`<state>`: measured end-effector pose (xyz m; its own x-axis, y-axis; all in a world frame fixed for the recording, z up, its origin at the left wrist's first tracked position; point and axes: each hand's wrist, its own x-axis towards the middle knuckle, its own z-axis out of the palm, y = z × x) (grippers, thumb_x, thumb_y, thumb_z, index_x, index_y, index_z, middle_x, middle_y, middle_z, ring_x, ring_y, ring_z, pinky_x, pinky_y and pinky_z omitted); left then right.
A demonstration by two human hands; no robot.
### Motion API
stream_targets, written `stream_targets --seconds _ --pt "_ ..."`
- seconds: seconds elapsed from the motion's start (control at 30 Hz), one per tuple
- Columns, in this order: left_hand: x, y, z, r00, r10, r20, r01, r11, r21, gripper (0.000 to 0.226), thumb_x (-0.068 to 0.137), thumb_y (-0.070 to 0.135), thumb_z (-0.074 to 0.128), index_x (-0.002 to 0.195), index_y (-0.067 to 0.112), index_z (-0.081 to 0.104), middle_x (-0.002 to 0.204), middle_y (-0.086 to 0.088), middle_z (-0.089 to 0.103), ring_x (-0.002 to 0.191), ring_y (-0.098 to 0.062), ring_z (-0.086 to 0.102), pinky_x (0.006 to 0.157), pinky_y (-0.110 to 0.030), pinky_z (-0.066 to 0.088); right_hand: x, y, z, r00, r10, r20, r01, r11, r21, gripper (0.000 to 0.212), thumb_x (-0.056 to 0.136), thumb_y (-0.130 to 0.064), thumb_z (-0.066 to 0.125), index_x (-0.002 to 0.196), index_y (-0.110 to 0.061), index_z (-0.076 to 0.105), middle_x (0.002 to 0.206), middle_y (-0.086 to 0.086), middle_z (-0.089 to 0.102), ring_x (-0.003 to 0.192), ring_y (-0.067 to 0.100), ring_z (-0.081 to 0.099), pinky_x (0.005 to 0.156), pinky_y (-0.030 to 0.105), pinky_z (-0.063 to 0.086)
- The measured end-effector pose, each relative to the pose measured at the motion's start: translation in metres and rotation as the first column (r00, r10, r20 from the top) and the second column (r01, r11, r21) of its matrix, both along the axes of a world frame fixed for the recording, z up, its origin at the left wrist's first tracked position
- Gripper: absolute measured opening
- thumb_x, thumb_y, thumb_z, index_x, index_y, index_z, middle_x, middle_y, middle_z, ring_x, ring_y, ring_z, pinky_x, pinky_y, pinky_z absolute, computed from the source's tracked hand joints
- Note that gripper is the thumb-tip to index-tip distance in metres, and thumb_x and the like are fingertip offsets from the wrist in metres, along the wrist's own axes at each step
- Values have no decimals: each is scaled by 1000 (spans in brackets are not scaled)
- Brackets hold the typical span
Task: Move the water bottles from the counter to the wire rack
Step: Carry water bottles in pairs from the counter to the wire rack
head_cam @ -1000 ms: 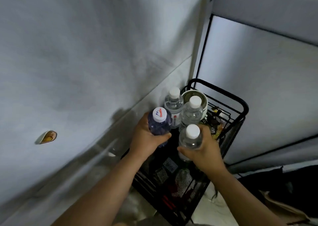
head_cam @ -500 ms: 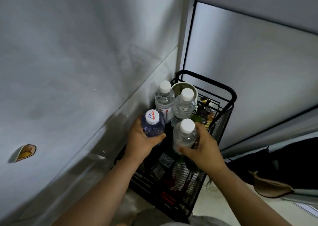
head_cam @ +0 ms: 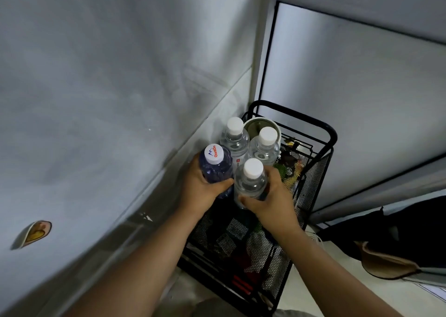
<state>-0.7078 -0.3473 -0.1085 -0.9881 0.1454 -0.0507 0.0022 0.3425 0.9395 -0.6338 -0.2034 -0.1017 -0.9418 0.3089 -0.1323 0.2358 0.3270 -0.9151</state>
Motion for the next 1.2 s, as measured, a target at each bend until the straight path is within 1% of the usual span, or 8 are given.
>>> stream_targets --seconds 0.13,0.23,0.4,0.67,0.8,0.87,0.97,1.2 --pt "-12 -4 -5 995 -73 66 76 996 -55 72 52 7 88 116 14 57 110 -1 69 98 -10 66 83 -17 54 -3 -3 -2 998 -48 36 49 998 -31 63 67 -9 79 108 -29 36 101 -16 54 80 -17 51 62 -6 38" --pt "-17 -11 -6 982 -156 109 172 971 -166 76 50 23 84 118 33 50 114 8 67 104 -9 64 92 -39 54 -3 -5 -4 996 -64 55 66 998 -21 60 68 -13 80 105 -26 35 102 -11 53 79 -14 50 61 -5 40" --pt "-17 -11 0 984 -143 108 164 963 -216 70 50 31 77 103 62 43 109 12 68 102 -9 65 92 -44 53 -4 -7 -5 993 -100 57 98 995 34 59 67 -18 80 104 -30 36 118 0 52 105 9 49 80 11 37" --pt "-10 -16 -2 981 -164 102 182 963 -198 84 49 28 79 112 64 36 120 17 61 112 -9 60 97 -45 50 1 -5 -1 993 -71 97 67 997 47 64 64 -20 82 112 -24 38 121 1 51 109 13 51 83 16 41" --pt "6 -22 4 980 -138 141 165 965 -206 93 55 27 82 135 32 35 138 14 46 131 -10 42 106 -29 39 15 -2 11 988 -63 142 50 994 93 73 66 -23 81 124 -18 38 113 -6 47 100 6 46 64 4 38" --pt "19 -25 10 976 -132 173 178 942 -284 78 67 22 79 135 19 40 130 12 47 125 -9 45 97 -19 36 25 0 16 982 -54 183 29 991 134 66 68 -26 79 122 -18 40 105 -7 48 95 7 47 65 8 40" --pt "48 -32 19 971 -89 223 174 902 -396 65 74 29 74 132 15 47 129 -5 58 114 -19 57 94 -27 43 39 2 17 964 30 264 -84 977 195 43 74 -34 73 106 -18 50 90 -2 58 83 14 57 69 25 47" --pt "135 -37 48 987 101 125 -28 872 -489 40 80 41 66 115 23 60 90 5 64 81 -13 63 74 -29 53 65 4 20 878 410 245 -469 839 276 15 83 -34 62 85 -20 57 60 -5 55 51 5 48 50 18 37"
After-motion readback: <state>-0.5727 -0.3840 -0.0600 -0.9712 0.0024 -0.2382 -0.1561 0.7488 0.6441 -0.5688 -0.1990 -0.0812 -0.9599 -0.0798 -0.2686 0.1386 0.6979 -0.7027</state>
